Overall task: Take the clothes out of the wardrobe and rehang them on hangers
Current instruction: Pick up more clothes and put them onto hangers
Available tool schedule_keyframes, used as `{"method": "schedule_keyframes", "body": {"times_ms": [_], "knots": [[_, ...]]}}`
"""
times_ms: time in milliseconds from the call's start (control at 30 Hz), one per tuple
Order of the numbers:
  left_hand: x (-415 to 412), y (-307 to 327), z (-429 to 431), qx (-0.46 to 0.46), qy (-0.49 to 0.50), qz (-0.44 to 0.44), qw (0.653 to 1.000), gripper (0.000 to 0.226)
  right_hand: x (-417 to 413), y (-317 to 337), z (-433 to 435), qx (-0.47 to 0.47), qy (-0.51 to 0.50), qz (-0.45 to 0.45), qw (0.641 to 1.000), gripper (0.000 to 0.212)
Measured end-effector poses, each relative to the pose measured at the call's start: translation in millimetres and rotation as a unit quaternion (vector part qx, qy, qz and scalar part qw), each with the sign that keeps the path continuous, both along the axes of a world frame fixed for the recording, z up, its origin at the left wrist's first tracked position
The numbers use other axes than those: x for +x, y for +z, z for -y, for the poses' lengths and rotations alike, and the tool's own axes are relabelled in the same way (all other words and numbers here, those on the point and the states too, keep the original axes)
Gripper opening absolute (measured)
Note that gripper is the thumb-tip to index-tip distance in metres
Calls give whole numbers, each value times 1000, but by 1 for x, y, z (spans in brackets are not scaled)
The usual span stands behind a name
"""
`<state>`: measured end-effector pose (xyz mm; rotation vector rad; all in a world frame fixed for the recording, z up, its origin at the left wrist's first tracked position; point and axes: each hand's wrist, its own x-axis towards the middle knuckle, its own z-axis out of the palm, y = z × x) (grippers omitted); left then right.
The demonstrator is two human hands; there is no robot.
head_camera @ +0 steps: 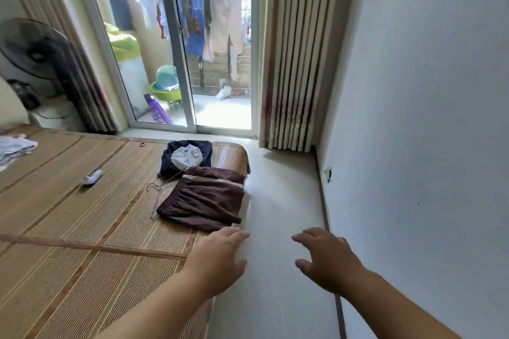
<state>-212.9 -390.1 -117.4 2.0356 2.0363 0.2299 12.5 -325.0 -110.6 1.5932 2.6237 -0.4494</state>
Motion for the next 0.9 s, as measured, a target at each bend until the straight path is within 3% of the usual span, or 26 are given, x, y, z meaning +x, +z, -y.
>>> {"method": "schedule_keyframes", "body": {"times_ms": [267,667,900], "knots": [[-70,-21,-97,0,171,59,984,64,-78,-10,-165,-9,92,-18,996,51],[-238,-40,-279,-38,244,36,968,64,-296,-41,-372,-28,230,-11,973,51],[-317,-61,-352,-66,315,67,944,62,-399,-72,-469,-54,294,29,954,53]]}}
